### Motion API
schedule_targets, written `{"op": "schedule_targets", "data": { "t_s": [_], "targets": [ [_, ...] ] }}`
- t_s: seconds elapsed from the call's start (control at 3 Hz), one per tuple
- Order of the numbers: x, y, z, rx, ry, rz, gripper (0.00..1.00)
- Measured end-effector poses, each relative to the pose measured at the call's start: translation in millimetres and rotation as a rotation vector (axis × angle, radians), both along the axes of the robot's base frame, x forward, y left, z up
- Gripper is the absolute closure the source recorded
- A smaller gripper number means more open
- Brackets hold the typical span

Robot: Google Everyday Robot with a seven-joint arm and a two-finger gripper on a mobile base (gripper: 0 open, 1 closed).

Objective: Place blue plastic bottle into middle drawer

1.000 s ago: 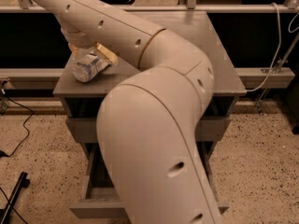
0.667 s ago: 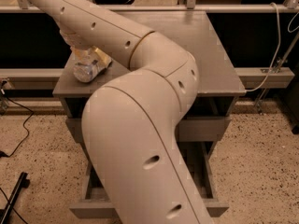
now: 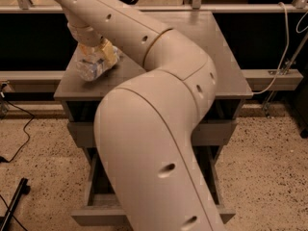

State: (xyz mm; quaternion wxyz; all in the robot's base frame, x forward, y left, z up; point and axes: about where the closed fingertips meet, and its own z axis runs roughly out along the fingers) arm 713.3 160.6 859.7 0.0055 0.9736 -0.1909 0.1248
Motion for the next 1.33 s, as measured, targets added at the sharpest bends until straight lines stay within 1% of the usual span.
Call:
{"op": "schedule_targets", "data": {
  "t_s": [0.33, 0.67, 1.0, 1.33],
  "targets": [
    [-21.6, -16.6, 53.2, 0.141, -0.002, -0.07, 1.0],
    [-46.2, -38.1, 107.4, 0.278, -0.018, -0.117, 1.0],
    [-51.2, -84.2, 124.8, 0.334, -0.028, -0.245, 1.0],
    [-47.7, -158.2, 110.9, 0.376, -0.015, -0.463, 1.0]
  ]
}}
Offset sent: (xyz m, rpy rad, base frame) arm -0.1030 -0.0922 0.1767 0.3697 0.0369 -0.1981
